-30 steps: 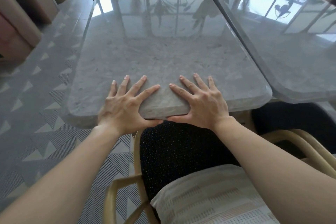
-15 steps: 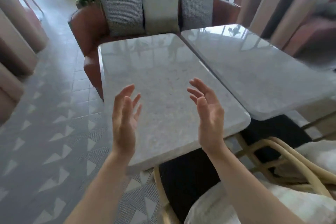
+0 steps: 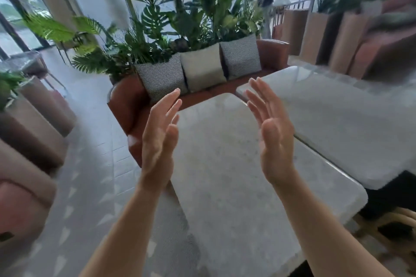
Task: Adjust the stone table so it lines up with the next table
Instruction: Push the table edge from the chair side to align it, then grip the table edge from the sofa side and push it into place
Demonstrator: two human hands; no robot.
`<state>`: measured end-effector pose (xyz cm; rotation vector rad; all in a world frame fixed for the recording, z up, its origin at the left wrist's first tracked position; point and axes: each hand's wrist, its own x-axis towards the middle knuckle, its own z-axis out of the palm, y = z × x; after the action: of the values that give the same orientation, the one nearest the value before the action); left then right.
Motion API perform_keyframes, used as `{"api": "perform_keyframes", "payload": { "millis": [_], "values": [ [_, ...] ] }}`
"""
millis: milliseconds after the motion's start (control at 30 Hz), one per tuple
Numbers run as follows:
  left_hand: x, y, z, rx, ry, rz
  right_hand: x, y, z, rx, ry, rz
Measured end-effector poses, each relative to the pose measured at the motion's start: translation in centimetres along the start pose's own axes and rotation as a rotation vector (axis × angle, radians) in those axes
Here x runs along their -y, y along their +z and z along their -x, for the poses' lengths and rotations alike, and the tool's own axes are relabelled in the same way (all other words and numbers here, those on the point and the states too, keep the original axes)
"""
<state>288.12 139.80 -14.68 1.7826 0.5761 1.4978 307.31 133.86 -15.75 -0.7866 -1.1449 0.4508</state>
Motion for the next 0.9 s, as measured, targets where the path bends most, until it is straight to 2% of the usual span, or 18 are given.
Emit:
{"api": "perform_keyframes", "payload": {
  "millis": [300,467,567,700,900],
  "values": [
    [6.3,-11.6,-8.8,0.100,0.017,0.107,-5.1,11.4,-5.3,0.014,-0.012,0.126],
    [12.8,-20.6,-10.6,0.204,0.005,0.161,-9.8,20.9,-3.7,-0.074,-0.015,0.266],
    [16.4,-24.7,-11.9,0.320,-0.003,0.166,-12.0,25.7,-2.4,-0.151,0.008,0.315],
    [21.8,-27.2,-14.2,0.414,-0.010,0.184,-15.1,29.3,-1.6,-0.265,0.036,0.404],
    [30.8,-27.1,-16.5,0.533,-0.045,0.166,-22.4,29.9,-1.0,-0.373,0.044,0.541]
  ]
}}
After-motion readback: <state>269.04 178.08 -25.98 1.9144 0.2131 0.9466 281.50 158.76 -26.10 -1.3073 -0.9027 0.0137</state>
